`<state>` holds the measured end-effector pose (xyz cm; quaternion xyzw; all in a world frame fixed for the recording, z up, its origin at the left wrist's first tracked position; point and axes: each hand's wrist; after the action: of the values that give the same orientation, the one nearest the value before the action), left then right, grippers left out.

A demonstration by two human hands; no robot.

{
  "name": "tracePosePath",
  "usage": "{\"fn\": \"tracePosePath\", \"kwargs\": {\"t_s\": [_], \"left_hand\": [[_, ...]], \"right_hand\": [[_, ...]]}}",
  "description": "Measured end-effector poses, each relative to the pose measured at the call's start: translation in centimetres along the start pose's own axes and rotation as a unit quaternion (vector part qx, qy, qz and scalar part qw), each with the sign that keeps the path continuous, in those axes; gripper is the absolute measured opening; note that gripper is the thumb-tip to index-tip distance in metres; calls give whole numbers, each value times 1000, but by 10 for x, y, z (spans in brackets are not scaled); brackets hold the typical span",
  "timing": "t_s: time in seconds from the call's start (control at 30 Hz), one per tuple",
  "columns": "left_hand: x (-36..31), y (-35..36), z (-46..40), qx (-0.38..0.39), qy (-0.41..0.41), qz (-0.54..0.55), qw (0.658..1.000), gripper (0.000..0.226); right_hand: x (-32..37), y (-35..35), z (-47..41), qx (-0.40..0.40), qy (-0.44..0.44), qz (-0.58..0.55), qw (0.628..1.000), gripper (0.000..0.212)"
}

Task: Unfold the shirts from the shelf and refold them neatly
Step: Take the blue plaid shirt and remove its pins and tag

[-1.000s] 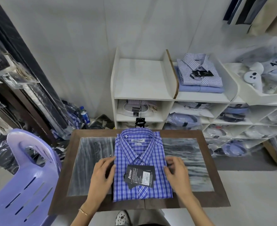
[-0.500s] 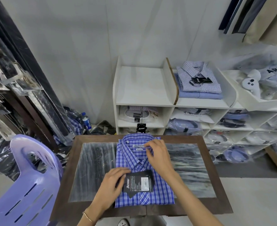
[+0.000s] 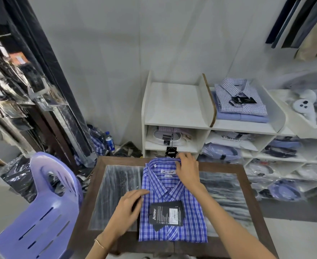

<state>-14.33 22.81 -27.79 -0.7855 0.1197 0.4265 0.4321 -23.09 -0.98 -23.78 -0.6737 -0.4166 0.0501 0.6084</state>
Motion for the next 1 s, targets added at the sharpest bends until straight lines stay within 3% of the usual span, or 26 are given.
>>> {"fn": "tracePosePath", "kwargs": {"t_s": [0.07,0.13,0.2,0.27,0.33,0.47,0.6,0.7,0.8,0.9,1.0], "left_hand": [[-2,-3,-19,-15,-1,9,1000,46],[-7,-4,-42,-7,-8,20,1000,72],[-11,-5,-66,35,0,10,999,101],[-17,-6,-85,96,10,-11,995,115],[-19,-6,-98,148,17,-25,988,114],[-9,-7,-107,231,53,-51,970,109],[7,-16,-107,228,134,-146,953,73],[8,-22,-106,233,165,-234,930,47],[-6,-30,-106,225,183,-261,921,28],[-31,-51,-113,186,235,-324,897,33],[-59,-92,-123,134,230,-267,926,51]], "right_hand": [[3,-14,2,10,-44,-117,992,6],[8,-33,7,44,-72,-214,973,7],[9,-49,13,68,-85,-271,956,7],[5,-58,18,74,-86,-299,947,5],[-4,-64,21,102,-52,-307,945,14],[-31,-70,22,206,12,-248,947,60],[-46,-76,23,296,-25,-111,948,75],[-43,-78,18,316,-137,14,939,67],[-28,-89,11,318,-192,77,925,37],[-15,-105,-2,250,-262,123,924,20],[-1,-138,-24,207,-296,125,924,20]]}}
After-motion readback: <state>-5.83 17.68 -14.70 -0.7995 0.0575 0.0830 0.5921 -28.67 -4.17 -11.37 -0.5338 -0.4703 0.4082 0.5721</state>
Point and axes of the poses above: each hand's wrist, its own z-axis away from the middle knuckle, its own y-axis out of the palm, x = y × z, and after that the axes turned 12 degrees about -x, right-handed
